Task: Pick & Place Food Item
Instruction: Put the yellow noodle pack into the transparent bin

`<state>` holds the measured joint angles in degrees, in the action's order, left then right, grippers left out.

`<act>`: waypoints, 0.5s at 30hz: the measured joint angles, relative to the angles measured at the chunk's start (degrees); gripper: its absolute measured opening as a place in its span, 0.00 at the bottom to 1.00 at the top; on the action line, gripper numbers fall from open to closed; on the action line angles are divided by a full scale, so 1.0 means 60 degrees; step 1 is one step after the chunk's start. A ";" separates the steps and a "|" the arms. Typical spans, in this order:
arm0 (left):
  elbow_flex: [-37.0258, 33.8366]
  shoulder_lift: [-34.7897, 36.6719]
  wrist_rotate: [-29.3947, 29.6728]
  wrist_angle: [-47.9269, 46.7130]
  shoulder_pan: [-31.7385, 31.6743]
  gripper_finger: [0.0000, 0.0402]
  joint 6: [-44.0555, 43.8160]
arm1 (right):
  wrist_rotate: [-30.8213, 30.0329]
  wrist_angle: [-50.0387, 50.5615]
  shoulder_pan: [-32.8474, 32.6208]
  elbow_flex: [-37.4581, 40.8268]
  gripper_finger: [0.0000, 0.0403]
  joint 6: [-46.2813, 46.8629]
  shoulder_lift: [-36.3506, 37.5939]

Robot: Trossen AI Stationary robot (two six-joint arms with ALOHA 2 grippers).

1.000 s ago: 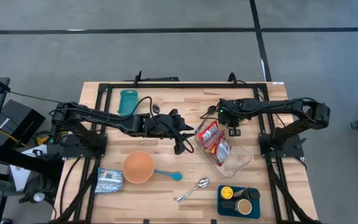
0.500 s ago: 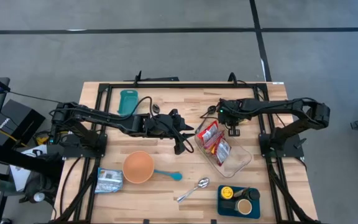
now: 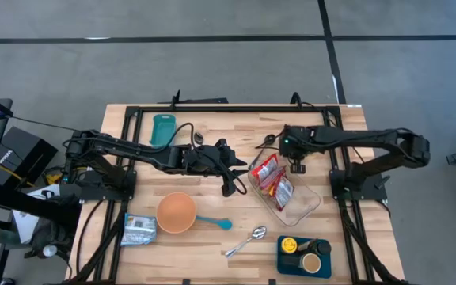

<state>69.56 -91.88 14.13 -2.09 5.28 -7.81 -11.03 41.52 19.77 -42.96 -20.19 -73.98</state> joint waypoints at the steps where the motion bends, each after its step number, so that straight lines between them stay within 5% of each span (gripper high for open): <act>1: 0.0000 0.0000 0.0000 0.0000 0.0000 0.27 0.0000 | -0.0045 -0.0021 -0.0042 0.0000 0.00 0.0102 0.0170; 15: 0.0000 0.0000 -0.0002 0.0003 0.0000 0.27 -0.0025 | -0.0171 -0.0292 -0.0295 0.0000 0.00 0.0614 0.2810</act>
<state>69.56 -91.88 14.12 -2.07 5.28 -7.97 -12.05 39.76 18.00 -42.96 -16.50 -57.12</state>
